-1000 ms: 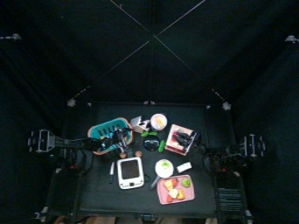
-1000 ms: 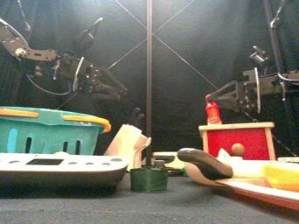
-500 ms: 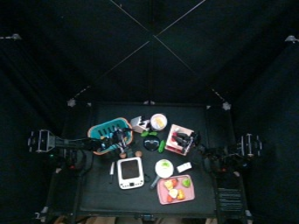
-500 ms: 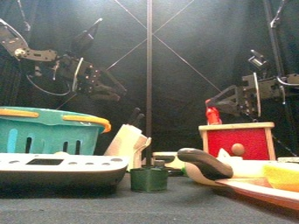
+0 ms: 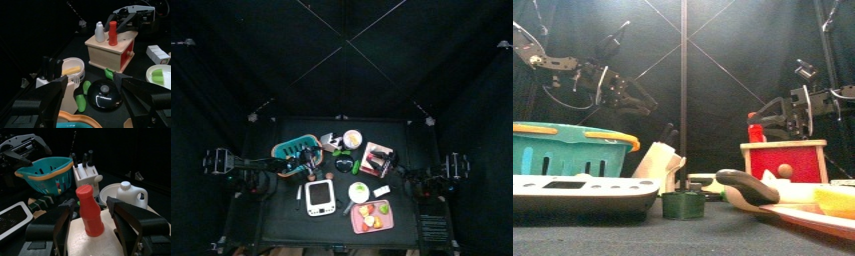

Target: Place ketchup upright on drawer

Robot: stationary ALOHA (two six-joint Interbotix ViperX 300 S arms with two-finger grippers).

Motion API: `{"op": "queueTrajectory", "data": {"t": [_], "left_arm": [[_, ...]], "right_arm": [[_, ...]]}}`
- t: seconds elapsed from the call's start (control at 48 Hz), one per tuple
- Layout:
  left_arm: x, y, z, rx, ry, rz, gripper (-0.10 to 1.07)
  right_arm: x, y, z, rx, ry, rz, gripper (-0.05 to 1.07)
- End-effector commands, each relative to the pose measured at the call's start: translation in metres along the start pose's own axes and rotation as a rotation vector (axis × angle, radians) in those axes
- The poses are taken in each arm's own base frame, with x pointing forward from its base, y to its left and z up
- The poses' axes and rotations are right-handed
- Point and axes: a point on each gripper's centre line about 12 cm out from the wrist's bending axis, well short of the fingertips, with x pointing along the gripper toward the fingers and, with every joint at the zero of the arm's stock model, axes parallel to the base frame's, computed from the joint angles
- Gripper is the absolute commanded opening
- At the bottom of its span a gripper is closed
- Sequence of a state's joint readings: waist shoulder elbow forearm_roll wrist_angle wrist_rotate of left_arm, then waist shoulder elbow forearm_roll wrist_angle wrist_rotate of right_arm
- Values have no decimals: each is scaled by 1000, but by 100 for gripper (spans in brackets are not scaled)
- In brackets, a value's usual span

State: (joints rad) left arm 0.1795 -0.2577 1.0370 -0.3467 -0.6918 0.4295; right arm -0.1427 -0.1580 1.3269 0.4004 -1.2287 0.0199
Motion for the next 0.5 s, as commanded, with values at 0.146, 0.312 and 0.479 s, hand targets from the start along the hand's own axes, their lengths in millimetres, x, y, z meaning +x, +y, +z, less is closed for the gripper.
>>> {"op": "queueTrajectory", "data": {"t": [0.146, 0.312, 0.479], "left_arm": [[1, 2, 7, -1, -25, 7, 103], [1, 1, 7, 0, -25, 6, 103], [0, 1, 7, 0, -26, 3, 103]], "right_arm": [[5, 5, 11, 15, -43, 13, 91], [6, 6, 11, 20, -23, 17, 91], [9, 7, 10, 14, -2, 19, 91]]}}
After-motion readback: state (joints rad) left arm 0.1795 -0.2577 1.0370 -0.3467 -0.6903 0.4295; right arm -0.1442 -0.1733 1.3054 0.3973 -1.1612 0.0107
